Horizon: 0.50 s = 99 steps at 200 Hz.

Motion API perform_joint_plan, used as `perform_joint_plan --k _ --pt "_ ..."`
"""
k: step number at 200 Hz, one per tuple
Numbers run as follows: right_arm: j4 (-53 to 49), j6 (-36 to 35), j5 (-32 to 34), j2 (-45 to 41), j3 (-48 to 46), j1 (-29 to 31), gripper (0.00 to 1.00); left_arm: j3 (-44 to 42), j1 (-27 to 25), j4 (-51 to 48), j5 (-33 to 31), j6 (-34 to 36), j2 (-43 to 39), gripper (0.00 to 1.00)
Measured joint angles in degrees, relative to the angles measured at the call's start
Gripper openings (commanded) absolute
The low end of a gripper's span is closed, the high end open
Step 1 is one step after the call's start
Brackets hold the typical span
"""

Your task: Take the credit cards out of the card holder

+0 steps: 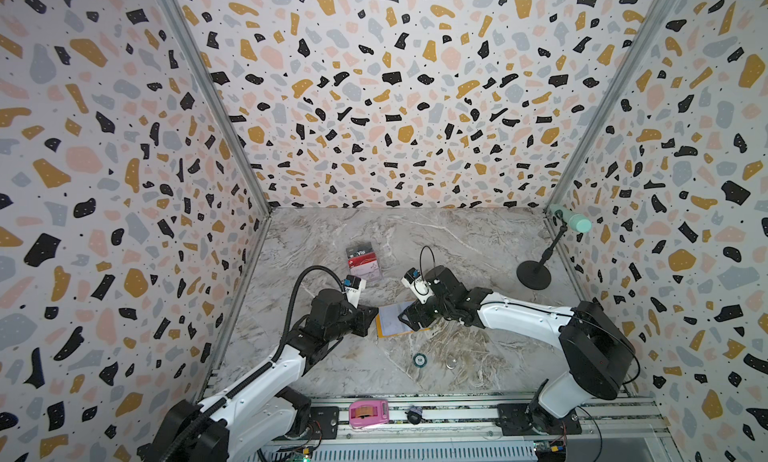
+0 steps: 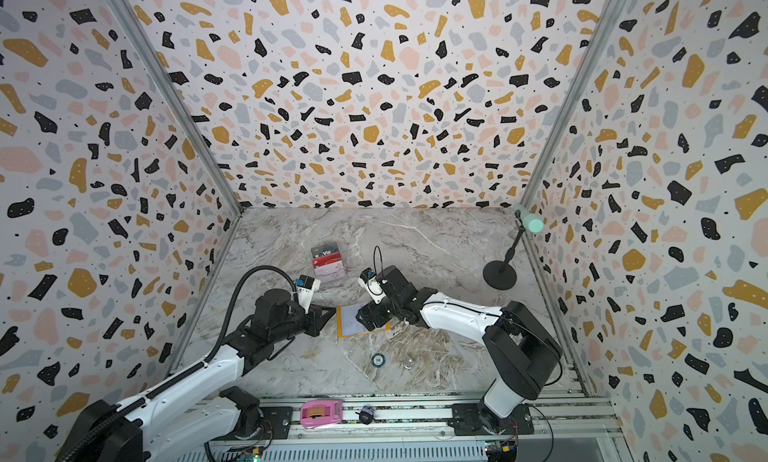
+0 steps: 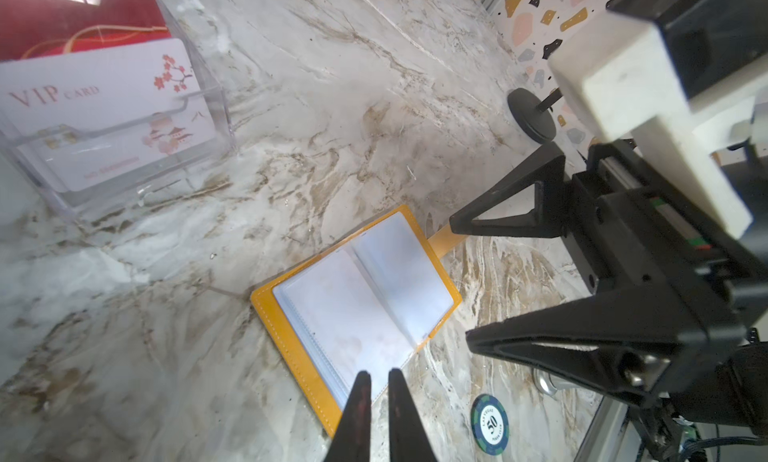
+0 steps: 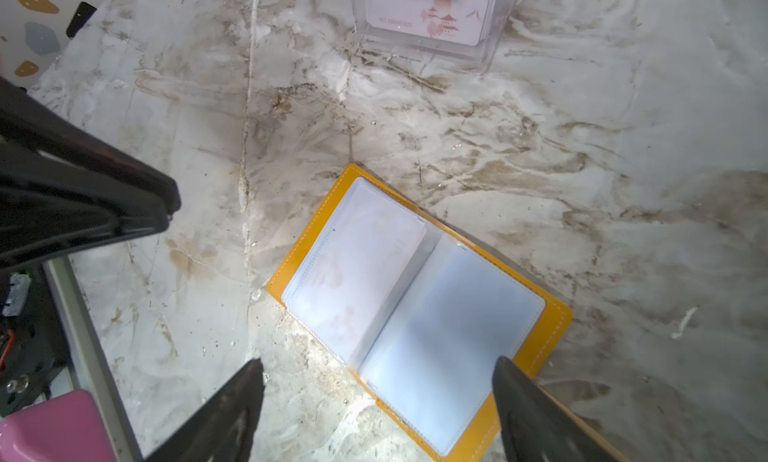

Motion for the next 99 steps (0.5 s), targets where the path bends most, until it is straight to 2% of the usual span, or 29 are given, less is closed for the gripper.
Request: perform_joint_plan --k 59,99 --pt "1.16 1.73 1.05 2.34 1.55 0.83 0.86 -2.89 -1.95 6.97 -1.33 -2.56 4.79 0.0" --pt "1.36 2.58 2.43 3.93 2.38 1.88 0.86 -3.15 -2.49 9.55 -3.04 -3.32 8.41 0.0"
